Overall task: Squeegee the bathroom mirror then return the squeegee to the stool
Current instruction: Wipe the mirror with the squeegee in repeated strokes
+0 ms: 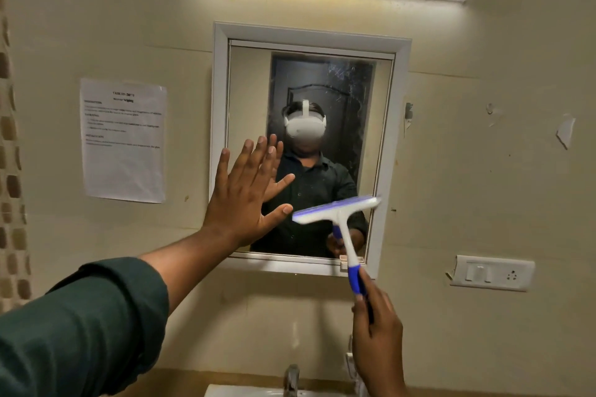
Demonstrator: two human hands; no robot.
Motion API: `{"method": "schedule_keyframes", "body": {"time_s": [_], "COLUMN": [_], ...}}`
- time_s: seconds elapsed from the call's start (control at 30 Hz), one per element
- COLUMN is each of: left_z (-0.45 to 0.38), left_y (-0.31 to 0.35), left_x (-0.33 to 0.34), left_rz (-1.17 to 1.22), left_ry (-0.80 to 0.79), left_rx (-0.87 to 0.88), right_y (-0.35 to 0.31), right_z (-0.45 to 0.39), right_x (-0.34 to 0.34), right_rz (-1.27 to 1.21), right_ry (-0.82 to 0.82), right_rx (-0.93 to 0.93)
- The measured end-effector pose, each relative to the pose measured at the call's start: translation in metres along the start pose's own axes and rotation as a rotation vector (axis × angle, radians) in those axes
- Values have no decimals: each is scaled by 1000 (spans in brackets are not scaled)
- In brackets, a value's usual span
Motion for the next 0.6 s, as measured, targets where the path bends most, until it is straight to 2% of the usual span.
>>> {"method": "schedule_keyframes", "body": {"time_s": [0.17,0.3,0.47,0.6], "left_z": [3,7,-2,-22], "left_y": [-1,3,-10,-24], "left_x": [4,2,-4,-13], "left_rz": [13,53,23,-10], "left_ry": [-7,9,20,-10], "left_rx": [-33,-2,35,30], "right_y": [44,38,-59,-153], "right_z": [23,25,-35,-94], "right_x": [-1,-16,-35,-36], "right_rz": [116,131,213,422], "right_ry": [64,140,17,-12], "right_rx": [-14,-22,-235,-555]}}
Point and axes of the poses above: each hand's wrist, its own z-axis away from the middle knuckle, its own x-axis out of the palm, y = z × x, the point moved 3 cm from there along -z, towards the middle knuckle, and after that the axes turned 15 degrees about x, right-handed, at the moved point
